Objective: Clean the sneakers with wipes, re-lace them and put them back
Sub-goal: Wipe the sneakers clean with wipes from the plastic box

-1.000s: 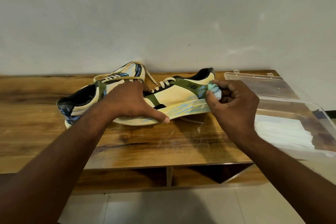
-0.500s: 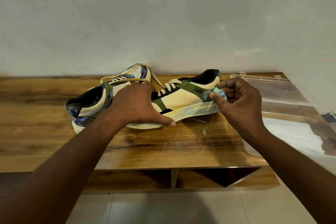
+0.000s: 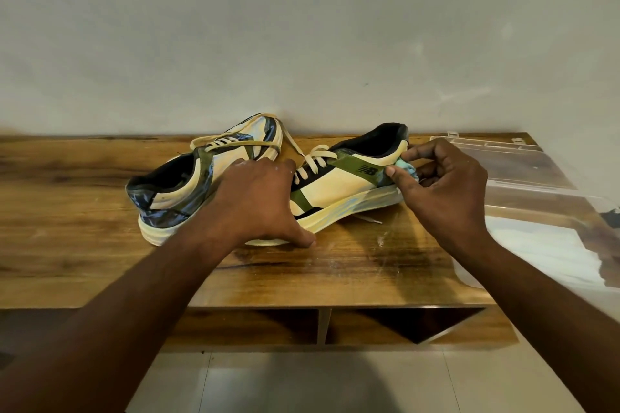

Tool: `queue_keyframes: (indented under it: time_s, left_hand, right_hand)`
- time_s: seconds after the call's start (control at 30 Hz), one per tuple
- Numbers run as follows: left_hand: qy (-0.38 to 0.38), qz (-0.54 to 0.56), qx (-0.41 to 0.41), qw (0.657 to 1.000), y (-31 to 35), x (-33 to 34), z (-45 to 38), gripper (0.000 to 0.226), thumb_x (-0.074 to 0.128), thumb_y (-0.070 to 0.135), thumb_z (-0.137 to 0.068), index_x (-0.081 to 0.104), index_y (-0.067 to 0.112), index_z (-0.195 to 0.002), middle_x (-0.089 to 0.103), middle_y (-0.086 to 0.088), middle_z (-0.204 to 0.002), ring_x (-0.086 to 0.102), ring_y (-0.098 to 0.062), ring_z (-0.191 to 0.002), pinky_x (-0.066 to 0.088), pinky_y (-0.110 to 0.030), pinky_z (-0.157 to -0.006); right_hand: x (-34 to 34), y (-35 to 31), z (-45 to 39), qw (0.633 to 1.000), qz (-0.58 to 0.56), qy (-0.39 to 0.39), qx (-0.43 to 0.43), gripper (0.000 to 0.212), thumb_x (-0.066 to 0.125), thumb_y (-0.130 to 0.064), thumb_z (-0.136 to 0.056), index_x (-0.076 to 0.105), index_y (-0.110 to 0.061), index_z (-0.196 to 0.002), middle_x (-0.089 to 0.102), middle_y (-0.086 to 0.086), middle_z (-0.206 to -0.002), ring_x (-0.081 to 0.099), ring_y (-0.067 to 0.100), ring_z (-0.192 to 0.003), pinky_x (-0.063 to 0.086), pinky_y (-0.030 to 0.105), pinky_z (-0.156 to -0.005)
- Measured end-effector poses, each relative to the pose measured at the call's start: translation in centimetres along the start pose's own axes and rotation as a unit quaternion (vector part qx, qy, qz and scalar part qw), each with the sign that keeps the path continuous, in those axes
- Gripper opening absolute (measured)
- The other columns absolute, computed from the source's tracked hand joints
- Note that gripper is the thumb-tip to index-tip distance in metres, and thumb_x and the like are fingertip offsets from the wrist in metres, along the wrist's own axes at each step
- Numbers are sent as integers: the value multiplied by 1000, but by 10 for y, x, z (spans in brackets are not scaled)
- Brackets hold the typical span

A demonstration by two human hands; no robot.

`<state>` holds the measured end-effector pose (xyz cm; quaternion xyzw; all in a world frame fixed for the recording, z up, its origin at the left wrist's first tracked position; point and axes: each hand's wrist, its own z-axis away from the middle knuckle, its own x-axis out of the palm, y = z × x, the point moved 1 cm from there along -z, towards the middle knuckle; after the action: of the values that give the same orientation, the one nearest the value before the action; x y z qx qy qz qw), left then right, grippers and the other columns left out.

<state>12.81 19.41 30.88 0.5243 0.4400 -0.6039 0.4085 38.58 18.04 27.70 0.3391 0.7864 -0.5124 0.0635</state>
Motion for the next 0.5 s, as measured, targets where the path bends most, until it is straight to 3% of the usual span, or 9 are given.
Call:
queue_keyframes:
  time_s: [0.1,0.3,0.5]
  left_hand:
    - [22,31,4,999,2,1,2,105,72,91,-47,55,30,-131,70,6,-107,66,-23,-99,48,-38,-86]
    - [35,77,-5,996,7,1,2,108,72,92,-48,55,32,-136,71,7,-108,67,-23,-101,47,-37,-82]
    - [42,62,-8,997,12,0,4,112,69,94,-48,52,34,-141,71,6,-115,66,-23,-108,46,-36,-80]
  right_hand:
    - [-2,0,1,1000,6,17,-2,27,89,-32,-82,76,-21,-103,73,-9,-83,68,9,-68,59,31,-61]
    - [-6,-2,6,998,-4,44,-33,24,85,-19,-87,77,-17,-109,71,-1,-105,71,5,-81,60,19,-68]
    - [10,-14,21,995,-25,34,-85,27,83,-6,-86,75,-12,-111,71,-1,-101,71,7,-83,60,18,-71]
